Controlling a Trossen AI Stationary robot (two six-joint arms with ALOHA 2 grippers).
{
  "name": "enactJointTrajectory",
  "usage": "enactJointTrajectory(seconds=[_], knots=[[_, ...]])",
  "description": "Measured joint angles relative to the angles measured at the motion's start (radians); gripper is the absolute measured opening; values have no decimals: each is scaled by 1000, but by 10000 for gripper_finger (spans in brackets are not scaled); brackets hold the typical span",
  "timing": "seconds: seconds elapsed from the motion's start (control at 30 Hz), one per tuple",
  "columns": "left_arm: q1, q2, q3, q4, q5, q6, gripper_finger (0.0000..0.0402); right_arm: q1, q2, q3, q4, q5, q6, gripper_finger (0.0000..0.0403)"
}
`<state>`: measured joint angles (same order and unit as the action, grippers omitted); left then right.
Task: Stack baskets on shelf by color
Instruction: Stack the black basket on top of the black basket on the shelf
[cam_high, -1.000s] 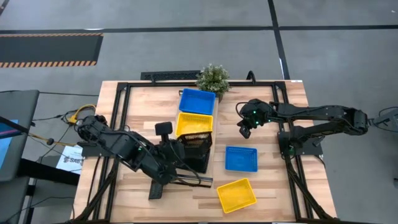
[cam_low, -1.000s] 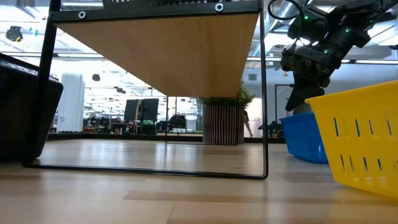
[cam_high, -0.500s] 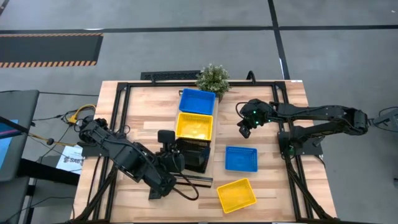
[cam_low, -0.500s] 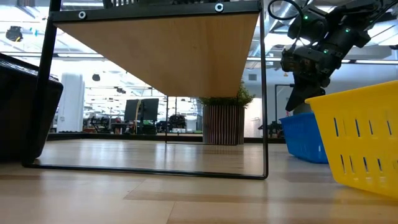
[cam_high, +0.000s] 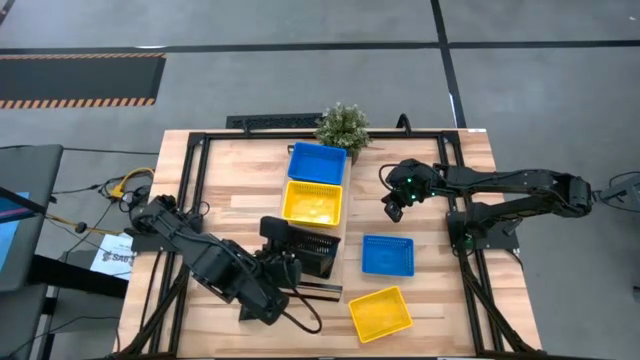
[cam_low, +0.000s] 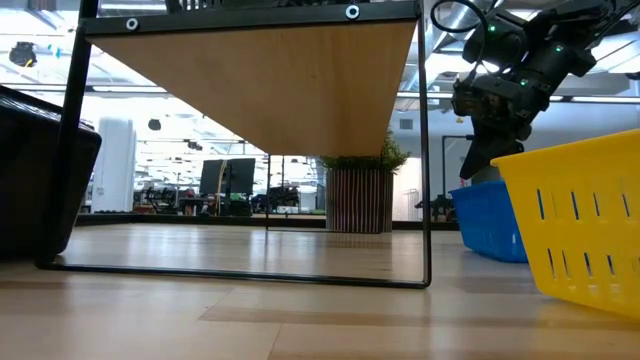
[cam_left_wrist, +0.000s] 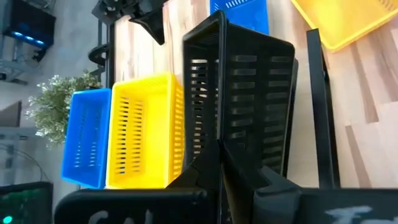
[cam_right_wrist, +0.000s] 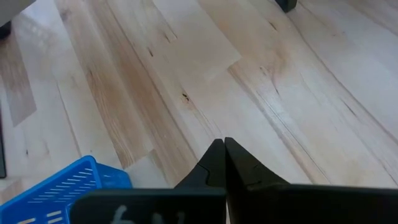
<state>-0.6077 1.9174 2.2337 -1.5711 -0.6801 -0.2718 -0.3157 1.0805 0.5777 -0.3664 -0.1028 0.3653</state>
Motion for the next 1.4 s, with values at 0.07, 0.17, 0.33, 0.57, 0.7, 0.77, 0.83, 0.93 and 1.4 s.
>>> enactJointTrajectory(seconds=[0.07, 0.17, 0.33, 0.57, 0.7, 0.77, 0.83, 0.93, 1.4], knots=[[0, 0, 0, 0, -1, -1, 1, 0, 0, 0, 0, 0, 0, 7], [-4, 0, 0, 0, 2, 3, 11, 0, 0, 0, 0, 0, 0, 7], [-4, 0, 0, 0, 21, 25, 44, 0, 0, 0, 0, 0, 0, 7], [-4, 0, 0, 0, 45, 16, 89, 0, 0, 0, 0, -1, 1, 7], [-9, 0, 36, 0, 104, 47, 103, 0, 0, 0, 0, -1, 1, 7], [-9, -3, 71, 0, 180, 58, 107, 0, 0, 0, 0, -1, 1, 7], [4, -4, 94, 1, 238, 53, 110, 0, 0, 0, 0, -1, 1, 7], [40, -4, 115, 1, 297, 74, 113, 0, 0, 0, 0, -1, 1, 7], [247, -3, 99, 0, 640, 304, 115, 0, 0, 0, 0, -1, -5, 7]])
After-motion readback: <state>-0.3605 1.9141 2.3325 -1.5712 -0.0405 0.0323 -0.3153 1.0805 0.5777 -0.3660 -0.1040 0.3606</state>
